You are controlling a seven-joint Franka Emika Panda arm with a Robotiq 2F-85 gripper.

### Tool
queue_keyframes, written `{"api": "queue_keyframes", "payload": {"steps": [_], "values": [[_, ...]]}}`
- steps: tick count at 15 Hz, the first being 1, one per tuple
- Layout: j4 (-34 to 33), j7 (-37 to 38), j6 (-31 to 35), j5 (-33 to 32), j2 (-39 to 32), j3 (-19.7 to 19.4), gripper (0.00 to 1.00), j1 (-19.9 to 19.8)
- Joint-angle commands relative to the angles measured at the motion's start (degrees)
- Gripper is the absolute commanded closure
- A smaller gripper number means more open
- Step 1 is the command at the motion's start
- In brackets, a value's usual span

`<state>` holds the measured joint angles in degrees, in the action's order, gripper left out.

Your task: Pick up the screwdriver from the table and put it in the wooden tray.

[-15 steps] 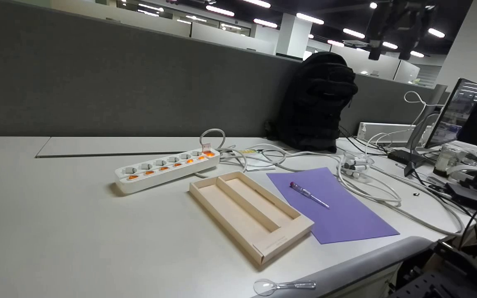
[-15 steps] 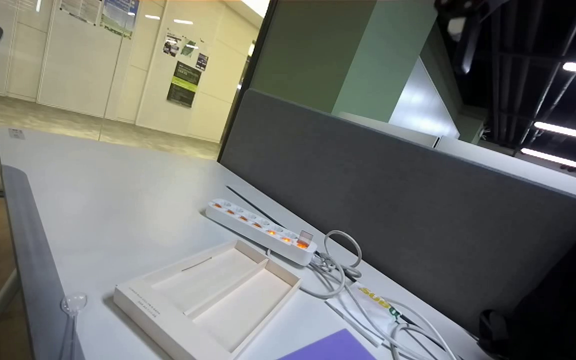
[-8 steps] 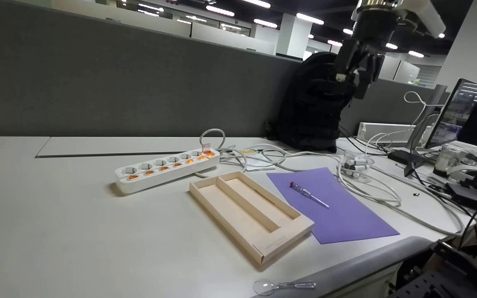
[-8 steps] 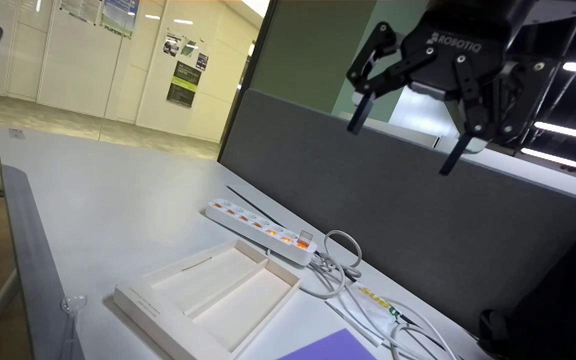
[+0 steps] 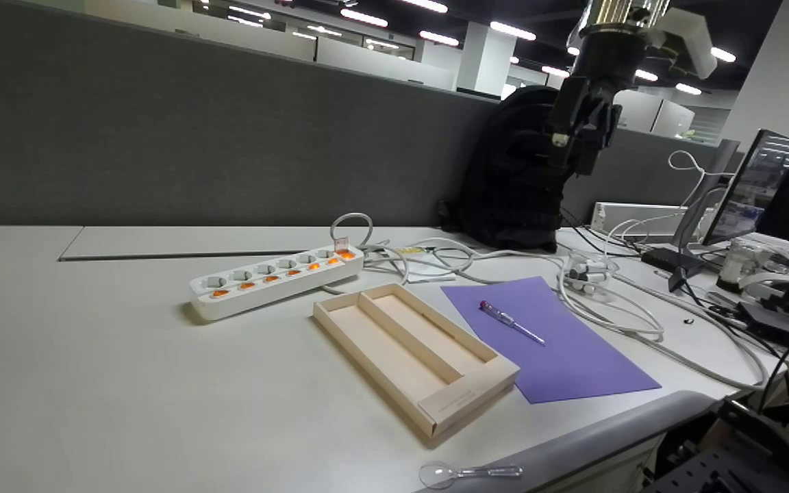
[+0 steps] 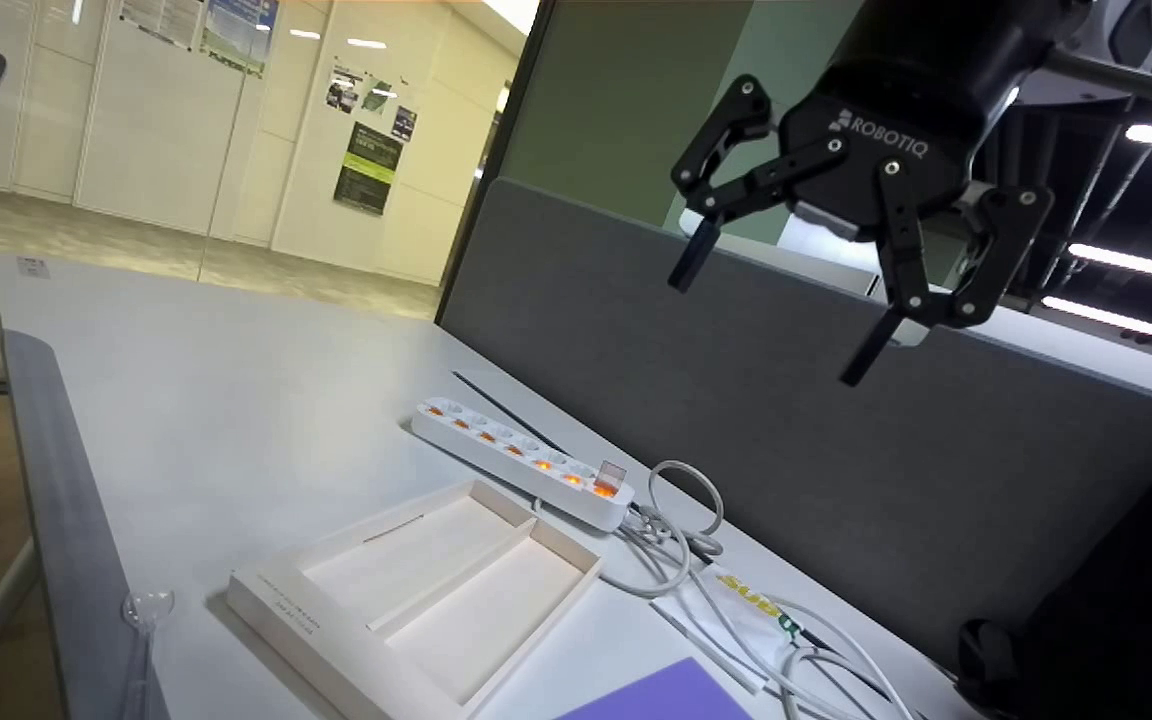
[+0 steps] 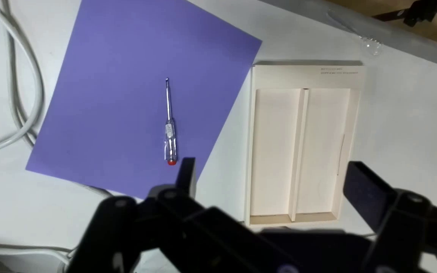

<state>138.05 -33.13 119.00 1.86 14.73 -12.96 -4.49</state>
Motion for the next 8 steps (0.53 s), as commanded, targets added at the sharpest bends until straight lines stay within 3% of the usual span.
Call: {"api": "queue_keyframes", "payload": {"steps": [1, 8], "values": [[1.5, 2.51, 7.18, -1.14, -0.56, 0.91, 0.0, -0.69], [2.37, 5.49, 26.28, -4.44, -12.22, 1.58, 0.0, -1.41]]}}
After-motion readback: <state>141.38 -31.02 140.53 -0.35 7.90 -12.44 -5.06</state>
